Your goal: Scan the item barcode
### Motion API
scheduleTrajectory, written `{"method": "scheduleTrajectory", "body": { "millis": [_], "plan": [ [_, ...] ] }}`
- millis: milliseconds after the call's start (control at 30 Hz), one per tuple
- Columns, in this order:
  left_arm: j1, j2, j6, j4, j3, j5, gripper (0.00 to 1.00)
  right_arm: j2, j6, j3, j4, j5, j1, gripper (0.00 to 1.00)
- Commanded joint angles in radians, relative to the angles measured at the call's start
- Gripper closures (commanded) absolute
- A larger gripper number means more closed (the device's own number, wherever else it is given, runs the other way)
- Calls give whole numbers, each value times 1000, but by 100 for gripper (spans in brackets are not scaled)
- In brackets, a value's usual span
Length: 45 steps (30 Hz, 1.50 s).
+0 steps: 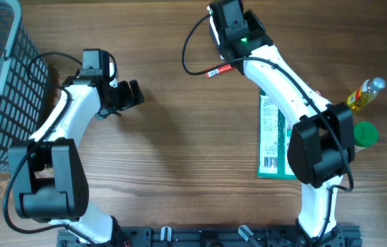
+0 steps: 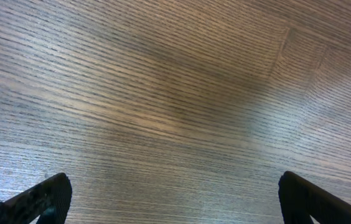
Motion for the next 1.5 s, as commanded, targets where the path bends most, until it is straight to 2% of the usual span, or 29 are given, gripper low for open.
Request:
{"method": "scheduleTrajectory", "body": {
  "millis": [0, 33, 67, 167, 300, 333, 433, 700, 833, 1100, 1133, 1233, 1333, 1467],
  "plan": [
    [3, -3, 16, 3, -8, 12, 0, 11, 196, 0, -148, -308, -1, 96],
    [3, -3, 16, 3, -8, 12, 0, 11, 247, -2, -178, -367, -6, 92],
    [3, -3, 16, 3, -8, 12, 0, 11, 334, -10, -202, -415, -14, 84],
    [3, -3, 16, 3, -8, 12, 0, 21, 637, -78, -161, -570, -32, 76],
    [3, -3, 16, 3, -8, 12, 0, 48, 771, -170, -14, -656, -27, 64],
    [3, -3, 16, 3, -8, 12, 0, 51, 791, -200, 45, -655, -25, 55],
    [3, -3, 16, 3, -8, 12, 0, 51, 789, -268, 212, -648, -25, 50],
    [3, -3, 16, 3, -8, 12, 0, 69, 814, -326, 385, -603, -25, 51],
    [3, -3, 16, 3, -8, 12, 0, 101, 818, -328, 393, -541, -25, 51],
    [3, -3, 16, 3, -8, 12, 0, 149, 838, -328, 402, -538, -25, 47],
    [3, -3, 16, 3, -8, 12, 0, 153, 839, -328, 392, -542, -25, 50],
    [3, -3, 16, 3, -8, 12, 0, 151, 891, -328, 271, -589, -16, 67],
    [3, -3, 16, 3, -8, 12, 0, 151, 997, -328, 117, -636, 1, 71],
    [3, -3, 16, 3, -8, 12, 0, 151, 1160, -328, -82, -859, 53, 73]
  ]
}}
